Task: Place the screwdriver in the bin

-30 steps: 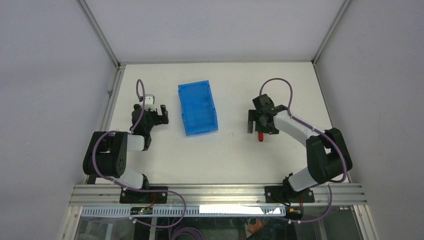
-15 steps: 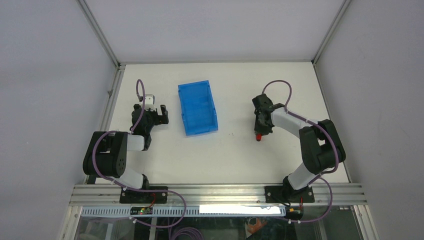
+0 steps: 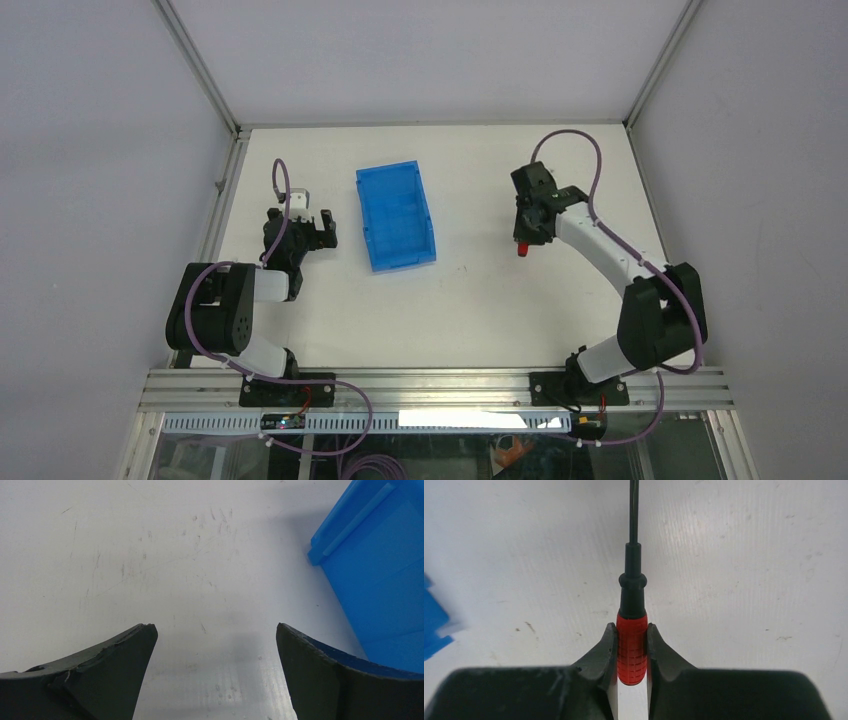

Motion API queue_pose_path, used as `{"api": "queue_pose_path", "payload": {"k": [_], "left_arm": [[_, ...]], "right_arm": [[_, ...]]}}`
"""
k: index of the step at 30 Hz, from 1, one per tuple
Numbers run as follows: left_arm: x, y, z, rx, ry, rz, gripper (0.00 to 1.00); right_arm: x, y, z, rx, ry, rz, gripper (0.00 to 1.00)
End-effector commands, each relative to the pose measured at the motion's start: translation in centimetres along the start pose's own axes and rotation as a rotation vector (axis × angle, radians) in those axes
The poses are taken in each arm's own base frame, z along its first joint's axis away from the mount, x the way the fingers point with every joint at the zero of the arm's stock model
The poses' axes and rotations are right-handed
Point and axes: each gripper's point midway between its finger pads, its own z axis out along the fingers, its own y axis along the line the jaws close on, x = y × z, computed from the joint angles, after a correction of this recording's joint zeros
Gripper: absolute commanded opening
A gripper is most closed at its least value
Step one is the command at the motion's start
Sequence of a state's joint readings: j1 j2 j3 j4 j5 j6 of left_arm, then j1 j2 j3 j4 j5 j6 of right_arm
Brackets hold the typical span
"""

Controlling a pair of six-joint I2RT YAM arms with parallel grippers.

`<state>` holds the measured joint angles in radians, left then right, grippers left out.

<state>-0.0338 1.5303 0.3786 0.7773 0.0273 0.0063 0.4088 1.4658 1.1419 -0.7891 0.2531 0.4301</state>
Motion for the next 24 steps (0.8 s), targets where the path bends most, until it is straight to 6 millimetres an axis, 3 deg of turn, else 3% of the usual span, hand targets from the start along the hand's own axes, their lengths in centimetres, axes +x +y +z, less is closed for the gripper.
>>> {"api": "queue_pose_path", "payload": {"k": [1,5,10,16,20,24], "left_arm": [[-1.7,-0.5,0.0,0.010,-0.054,-0.015,0.99],[-1.7,-0.4,0.0,0.009,-0.054,-0.015,0.99],[-1.7,-0.5,0.0,0.010,-0.054,-0.015,0.99],[-1.7,-0.5,0.0,0.010,-0.055,-0.015,0.99],[-1.7,-0.5,0.0,0.011,-0.054,-0.015,0.99],[-1.7,-0.5,0.0,0.010,-0.054,-0.015,0.99]], "right_arm": [[-3.2,1.5,-4.9,-0.033,-0.116,-0.055,0.00],[-5.3,4.5,-8.2,-0.096,-0.199,-0.118,0.00],[-7.2,9.6,-11.8,-0.213,-0.278,-0.198,0.00],[-7.3,18.0,-14.5,-0.410,-0.309,-0.309,0.00],[-6.7,23.6,-15.4,-0.516,-0.324,-0.386,0.00],[-6.5,26.8,-13.7,-0.502,-0.315,-0.423,0.00]]}}
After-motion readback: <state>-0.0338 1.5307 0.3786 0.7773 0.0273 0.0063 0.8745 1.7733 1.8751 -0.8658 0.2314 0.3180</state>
